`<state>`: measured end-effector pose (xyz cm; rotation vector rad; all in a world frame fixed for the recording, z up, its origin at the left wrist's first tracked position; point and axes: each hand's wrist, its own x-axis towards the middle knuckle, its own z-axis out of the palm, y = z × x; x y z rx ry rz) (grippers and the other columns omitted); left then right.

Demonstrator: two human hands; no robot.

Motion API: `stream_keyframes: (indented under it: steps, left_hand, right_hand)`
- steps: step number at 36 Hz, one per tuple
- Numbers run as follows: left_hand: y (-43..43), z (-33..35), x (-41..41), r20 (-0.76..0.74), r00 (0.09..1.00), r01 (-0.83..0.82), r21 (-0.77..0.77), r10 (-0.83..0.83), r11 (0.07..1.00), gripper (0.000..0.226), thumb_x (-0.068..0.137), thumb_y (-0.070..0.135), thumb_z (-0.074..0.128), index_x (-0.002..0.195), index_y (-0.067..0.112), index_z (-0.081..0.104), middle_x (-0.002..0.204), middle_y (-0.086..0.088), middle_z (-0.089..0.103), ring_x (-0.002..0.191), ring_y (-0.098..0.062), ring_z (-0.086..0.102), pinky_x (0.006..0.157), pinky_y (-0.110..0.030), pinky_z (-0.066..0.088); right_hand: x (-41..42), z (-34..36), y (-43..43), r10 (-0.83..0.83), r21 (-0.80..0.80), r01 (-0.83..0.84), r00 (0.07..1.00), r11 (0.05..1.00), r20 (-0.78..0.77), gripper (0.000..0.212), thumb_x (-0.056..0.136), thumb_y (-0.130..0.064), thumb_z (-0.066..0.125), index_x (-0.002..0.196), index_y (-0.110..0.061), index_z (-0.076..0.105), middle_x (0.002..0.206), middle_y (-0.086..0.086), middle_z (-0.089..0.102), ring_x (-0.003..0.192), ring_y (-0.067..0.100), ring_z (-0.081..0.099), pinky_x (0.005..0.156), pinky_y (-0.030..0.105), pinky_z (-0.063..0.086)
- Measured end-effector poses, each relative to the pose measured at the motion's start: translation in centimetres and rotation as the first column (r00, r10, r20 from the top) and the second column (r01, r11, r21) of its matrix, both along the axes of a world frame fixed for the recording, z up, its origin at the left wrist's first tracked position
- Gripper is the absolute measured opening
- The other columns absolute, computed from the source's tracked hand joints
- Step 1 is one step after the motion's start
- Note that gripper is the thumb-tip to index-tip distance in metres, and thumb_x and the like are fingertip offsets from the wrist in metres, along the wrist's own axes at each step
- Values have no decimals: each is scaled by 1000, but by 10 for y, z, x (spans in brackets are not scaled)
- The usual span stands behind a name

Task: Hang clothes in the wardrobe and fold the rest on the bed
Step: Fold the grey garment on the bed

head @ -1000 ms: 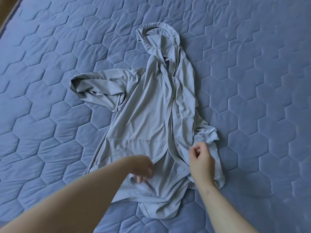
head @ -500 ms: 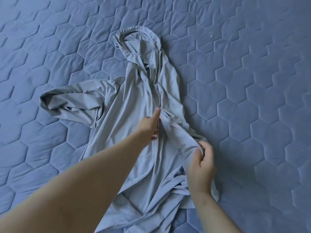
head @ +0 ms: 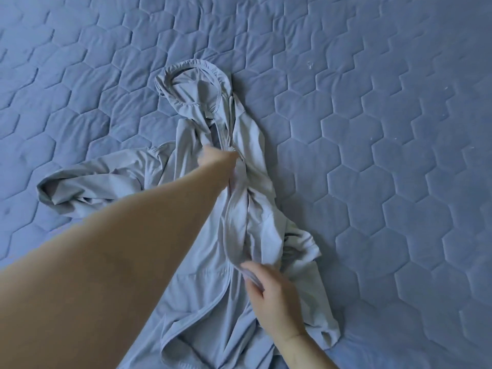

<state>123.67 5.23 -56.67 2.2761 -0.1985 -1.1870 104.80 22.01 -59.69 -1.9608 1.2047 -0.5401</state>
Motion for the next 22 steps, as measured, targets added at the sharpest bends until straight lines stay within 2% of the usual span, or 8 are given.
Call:
stream_keyframes:
  steps: [3, 6, 9, 12, 14, 18, 20, 22]
  left_hand:
    - [13, -17, -9, 25, 1000, 0, 88, -3, 996, 76, 83, 25, 67, 143, 13, 22, 141, -10, 33, 125, -28, 41, 101, -38, 41]
    - [17, -31, -7, 28, 999, 28, 11, -28, 1000, 68, 86, 23, 64, 140, 9, 26, 134, -10, 43, 111, -24, 49, 89, -32, 44]
    - [15, -30, 1, 227, 946, 240, -8, -232, 971, 32, 92, 22, 48, 122, 9, 46, 120, -12, 55, 96, -25, 52, 77, -30, 42]
    - [10, -18, 9, 452, 807, 392, 72, -380, 917, 19, 96, 22, 37, 105, 9, 47, 108, -13, 58, 95, -30, 55, 72, -32, 38]
    - [7, -9, 13, 594, 675, 434, 162, -439, 886, 18, 97, 22, 31, 103, 9, 44, 100, -12, 56, 95, -33, 55, 68, -34, 35]
    - [1, -3, 19, 749, 505, 470, 180, -430, 864, 24, 101, 23, 26, 110, 7, 42, 102, -19, 61, 86, -33, 56, 64, -35, 30]
    - [-4, 3, 19, 772, 522, 462, 101, -363, 881, 26, 101, 24, 27, 116, 7, 41, 104, -18, 61, 89, -34, 57, 64, -35, 30]
    - [-11, 2, 19, 725, 632, 442, -45, -276, 896, 28, 99, 24, 32, 122, 10, 39, 109, -16, 60, 95, -35, 57, 67, -34, 32]
  right_hand:
    - [5, 3, -2, 179, 44, -178, 984, 983, -18, 20, 79, -32, 50, 98, -31, 56, 76, -12, 65, 65, 5, 59, 50, 19, 47]
    - [6, 10, -9, 289, 289, -272, 957, 918, -16, 43, 76, -57, 38, 102, -31, 62, 65, -14, 52, 67, 2, 50, 64, 22, 43]
    - [1, 7, -23, 62, 235, -38, 993, 971, -98, 56, 78, -60, 30, 102, -25, 65, 72, -13, 53, 68, 1, 49, 66, 25, 46]
    - [-6, -8, -43, -278, -75, 268, 934, 961, -225, 28, 80, -28, 59, 103, -15, 66, 85, 2, 63, 77, 24, 61, 61, 35, 50]
    - [-9, -18, -56, -372, -90, 366, 848, 926, -377, 48, 72, -11, 71, 119, -12, 61, 111, 15, 61, 96, 37, 59, 76, 45, 49]
    - [-23, -18, -77, -306, 170, 474, 763, 864, -569, 69, 78, -24, 65, 141, -22, 37, 143, 5, 38, 128, 30, 37, 100, 42, 32]
    - [-30, -21, -82, -259, 313, 458, 820, 832, -511, 57, 80, -25, 63, 134, -21, 45, 134, 3, 43, 123, 25, 42, 91, 33, 36]
    - [-34, -18, -85, -266, 545, 422, 900, 724, -344, 31, 77, -29, 59, 104, -14, 59, 105, 5, 54, 98, 21, 53, 73, 28, 36]
